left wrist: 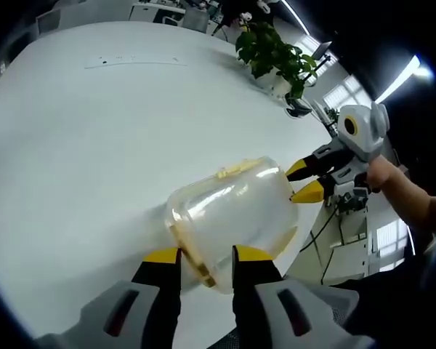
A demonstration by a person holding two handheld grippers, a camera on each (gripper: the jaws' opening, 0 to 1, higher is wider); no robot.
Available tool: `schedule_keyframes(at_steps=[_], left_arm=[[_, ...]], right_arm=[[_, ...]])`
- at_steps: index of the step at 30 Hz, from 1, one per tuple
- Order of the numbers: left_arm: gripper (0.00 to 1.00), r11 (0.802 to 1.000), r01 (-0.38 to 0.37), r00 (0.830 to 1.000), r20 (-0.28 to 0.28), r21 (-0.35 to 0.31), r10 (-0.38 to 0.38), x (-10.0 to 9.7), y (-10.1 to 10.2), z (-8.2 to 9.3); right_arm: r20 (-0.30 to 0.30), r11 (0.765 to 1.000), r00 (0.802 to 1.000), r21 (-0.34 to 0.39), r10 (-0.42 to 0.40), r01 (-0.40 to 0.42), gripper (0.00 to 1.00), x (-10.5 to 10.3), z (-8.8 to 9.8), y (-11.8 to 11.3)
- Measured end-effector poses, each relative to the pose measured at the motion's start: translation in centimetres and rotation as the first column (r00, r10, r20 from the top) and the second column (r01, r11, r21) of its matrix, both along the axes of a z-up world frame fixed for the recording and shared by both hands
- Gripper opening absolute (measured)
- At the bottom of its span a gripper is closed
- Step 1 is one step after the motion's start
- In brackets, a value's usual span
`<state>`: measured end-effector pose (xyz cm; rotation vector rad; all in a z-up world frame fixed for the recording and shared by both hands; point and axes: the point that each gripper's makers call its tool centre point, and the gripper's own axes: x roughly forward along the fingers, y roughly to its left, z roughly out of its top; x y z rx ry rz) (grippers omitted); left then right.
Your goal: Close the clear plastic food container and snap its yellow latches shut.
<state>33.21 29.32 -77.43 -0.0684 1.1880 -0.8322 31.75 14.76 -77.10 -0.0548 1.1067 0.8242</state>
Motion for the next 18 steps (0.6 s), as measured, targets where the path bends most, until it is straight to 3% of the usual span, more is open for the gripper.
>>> schedule_keyframes(at_steps=[11, 18], left_arm=[[0.25, 0.999, 0.010, 1.000, 0.018, 0.036, -0.010, 0.01, -0.24, 0.30], [0.25, 0.993, 0.079, 0.993, 0.075, 0.092, -0.086, 0.24, 0.47, 0.62]], right_arm=[[0.016, 0.998, 0.998, -0.037, 0.060, -0.059, 0.26, 0.33, 0.08, 0.06], [0.115, 0.979, 0.977, -0.117, 0.178, -0.165, 0.25, 0.36, 0.77, 0.31]])
